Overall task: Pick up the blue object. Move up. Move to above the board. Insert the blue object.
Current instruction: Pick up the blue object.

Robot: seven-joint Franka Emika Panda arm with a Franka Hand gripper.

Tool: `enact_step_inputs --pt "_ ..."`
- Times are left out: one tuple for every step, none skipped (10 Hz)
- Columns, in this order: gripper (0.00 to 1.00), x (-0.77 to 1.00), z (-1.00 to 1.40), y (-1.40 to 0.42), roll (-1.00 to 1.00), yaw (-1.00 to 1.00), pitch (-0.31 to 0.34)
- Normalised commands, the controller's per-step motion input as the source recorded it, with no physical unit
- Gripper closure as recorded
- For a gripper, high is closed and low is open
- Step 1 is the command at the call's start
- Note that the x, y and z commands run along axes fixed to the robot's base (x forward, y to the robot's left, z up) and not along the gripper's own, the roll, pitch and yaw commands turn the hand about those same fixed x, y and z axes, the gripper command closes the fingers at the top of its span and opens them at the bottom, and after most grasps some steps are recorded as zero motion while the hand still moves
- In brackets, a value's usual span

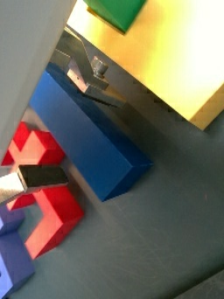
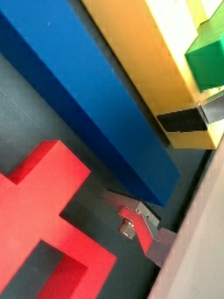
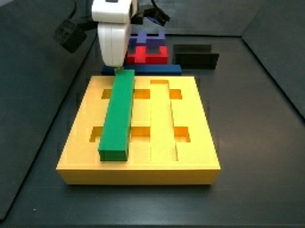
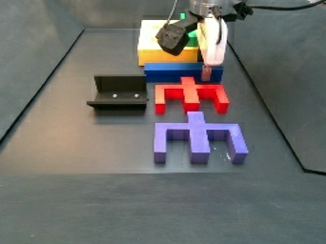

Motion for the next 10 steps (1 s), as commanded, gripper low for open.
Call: enact_step_inputs --pt "0.00 0.00 -0.26 0.00 0.00 -0.04 0.000" --pt "0.00 -0.03 -0.01 0.00 0.00 -0.07 0.000" --pt "0.00 -0.08 -0.06 0.00 0.00 -0.07 0.000" --pt "0.00 -0.06 -0.06 0.00 0.00 -0.04 0.000" --pt "0.00 -0.14 0.00 0.00 -0.01 -0.16 0.000" --pt "0.00 -0.29 0.00 0.00 -0.01 -0.25 -0.003" --pt "0.00 -0.13 -0.03 0.00 0.00 -0.16 -0.016" --pt "0.00 -0.13 -0.06 0.00 0.00 -0.16 -0.013" --pt "0.00 -0.01 -0.06 0.00 0.00 -0.08 -0.010" --pt "0.00 0.03 -0.18 0.00 0.00 0.00 0.000"
